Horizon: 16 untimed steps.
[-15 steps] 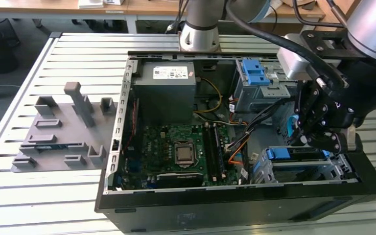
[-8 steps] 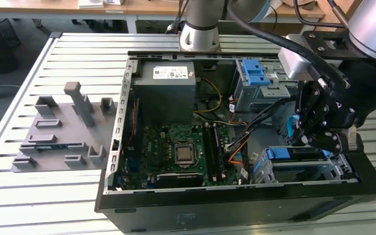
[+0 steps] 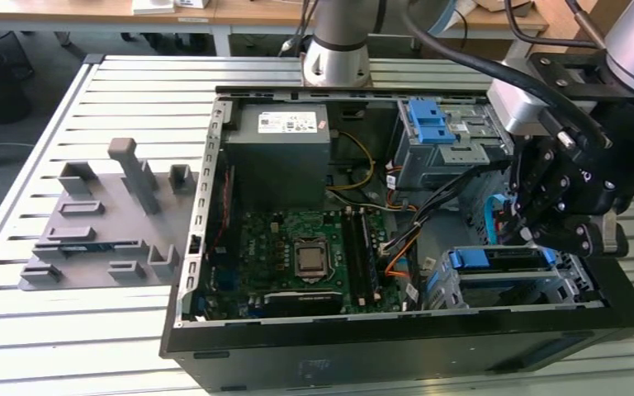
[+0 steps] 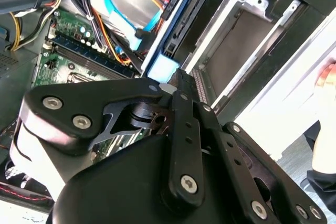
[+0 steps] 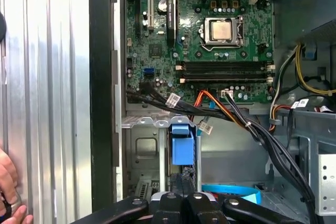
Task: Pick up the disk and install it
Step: 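Insert the first disk wire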
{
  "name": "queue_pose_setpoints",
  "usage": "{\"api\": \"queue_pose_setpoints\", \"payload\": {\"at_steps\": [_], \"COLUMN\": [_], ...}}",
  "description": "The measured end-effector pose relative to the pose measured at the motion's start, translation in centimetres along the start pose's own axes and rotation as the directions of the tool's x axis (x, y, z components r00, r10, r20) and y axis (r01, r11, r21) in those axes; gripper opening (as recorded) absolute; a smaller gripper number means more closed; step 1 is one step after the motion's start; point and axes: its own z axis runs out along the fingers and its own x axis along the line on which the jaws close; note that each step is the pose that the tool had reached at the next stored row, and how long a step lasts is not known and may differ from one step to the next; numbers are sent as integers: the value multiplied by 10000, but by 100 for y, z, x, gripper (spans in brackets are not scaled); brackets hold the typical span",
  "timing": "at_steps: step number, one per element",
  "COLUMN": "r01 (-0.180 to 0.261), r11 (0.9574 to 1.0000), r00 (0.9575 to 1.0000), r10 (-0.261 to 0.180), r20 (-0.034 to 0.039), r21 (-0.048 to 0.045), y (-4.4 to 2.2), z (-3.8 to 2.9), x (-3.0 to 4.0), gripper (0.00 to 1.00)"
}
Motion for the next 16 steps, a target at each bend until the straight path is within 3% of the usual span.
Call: {"api": "queue_pose_setpoints", "payload": {"at_steps": [8, 16], "r01": [-1, 0], "r11": [10000, 10000], "r00": [10000, 10000], "r10": [1, 0], "r20": [0, 0], "r21": [-1, 0], "y": [-77, -166], "z": [13, 26], "x": [-79, -96], "gripper": [11, 11]}}
